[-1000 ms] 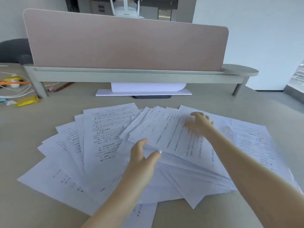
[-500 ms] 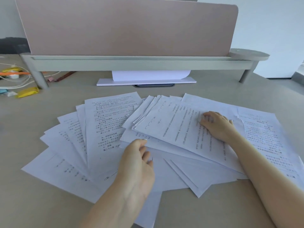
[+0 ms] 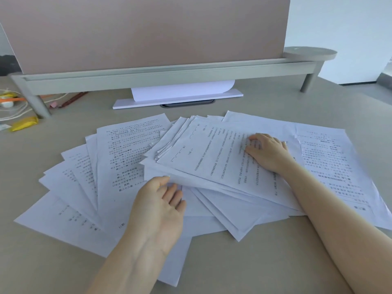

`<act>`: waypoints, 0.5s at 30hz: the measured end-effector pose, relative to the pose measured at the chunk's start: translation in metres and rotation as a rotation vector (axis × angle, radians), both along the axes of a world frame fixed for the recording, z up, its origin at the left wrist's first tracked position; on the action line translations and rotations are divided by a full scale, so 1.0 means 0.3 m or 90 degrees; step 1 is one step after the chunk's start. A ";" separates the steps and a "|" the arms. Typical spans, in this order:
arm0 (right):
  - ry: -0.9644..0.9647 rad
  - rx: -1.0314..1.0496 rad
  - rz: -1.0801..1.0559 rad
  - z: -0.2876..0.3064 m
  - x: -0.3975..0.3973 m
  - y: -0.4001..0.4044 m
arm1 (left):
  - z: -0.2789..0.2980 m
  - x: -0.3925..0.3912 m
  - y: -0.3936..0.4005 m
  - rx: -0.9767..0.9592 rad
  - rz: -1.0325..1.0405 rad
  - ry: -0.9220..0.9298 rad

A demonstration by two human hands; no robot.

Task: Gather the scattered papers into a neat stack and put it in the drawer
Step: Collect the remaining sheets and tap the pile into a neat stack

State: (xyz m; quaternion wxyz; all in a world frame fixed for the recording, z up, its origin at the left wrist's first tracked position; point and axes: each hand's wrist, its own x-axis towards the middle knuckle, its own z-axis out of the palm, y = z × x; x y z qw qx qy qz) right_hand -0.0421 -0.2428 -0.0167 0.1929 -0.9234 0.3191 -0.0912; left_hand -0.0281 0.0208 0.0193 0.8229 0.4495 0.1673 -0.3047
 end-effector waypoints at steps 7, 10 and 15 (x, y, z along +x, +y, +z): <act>0.000 0.002 0.012 -0.005 0.002 0.012 | -0.013 0.025 -0.042 0.002 -0.036 -0.054; 0.000 0.002 0.012 -0.004 0.002 0.019 | 0.002 0.050 -0.061 -0.052 -0.053 -0.034; -0.002 0.008 0.010 -0.003 -0.001 0.022 | 0.000 0.087 -0.095 0.087 -0.135 -0.081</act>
